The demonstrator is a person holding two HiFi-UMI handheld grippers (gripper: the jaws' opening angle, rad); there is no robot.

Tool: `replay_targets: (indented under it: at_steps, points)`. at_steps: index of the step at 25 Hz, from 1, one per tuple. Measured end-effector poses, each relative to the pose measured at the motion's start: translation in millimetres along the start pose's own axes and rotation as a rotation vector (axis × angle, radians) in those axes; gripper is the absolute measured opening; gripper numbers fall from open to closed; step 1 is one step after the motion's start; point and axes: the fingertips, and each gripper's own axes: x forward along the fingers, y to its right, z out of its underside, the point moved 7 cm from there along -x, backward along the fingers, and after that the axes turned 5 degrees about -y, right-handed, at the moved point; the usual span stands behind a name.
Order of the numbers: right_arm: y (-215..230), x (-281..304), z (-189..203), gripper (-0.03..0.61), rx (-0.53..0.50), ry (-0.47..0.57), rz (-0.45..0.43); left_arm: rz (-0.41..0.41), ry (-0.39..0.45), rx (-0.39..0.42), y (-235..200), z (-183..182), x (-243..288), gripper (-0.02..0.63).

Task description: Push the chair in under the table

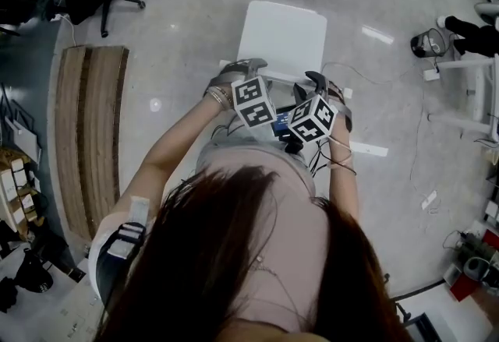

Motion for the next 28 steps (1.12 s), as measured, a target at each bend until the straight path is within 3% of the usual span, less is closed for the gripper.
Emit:
replay_targets:
  at_steps: [3, 11, 28]
  points:
    - [-4, 0, -1, 0.175, -0.035, -0.015, 0.017, -0.035, -0.017, 0.041, 2, 1, 2, 0.162]
    - [-4, 4, -4, 0.16, -0.099, -0.012, 0.032, -0.036, -0.102, 0.075, -2, -3, 6, 0.147]
    - [25, 13, 4, 0.164, -0.087, 0.026, 0.093, -0.081, -0.055, 0.057, -17, -24, 18, 0.15]
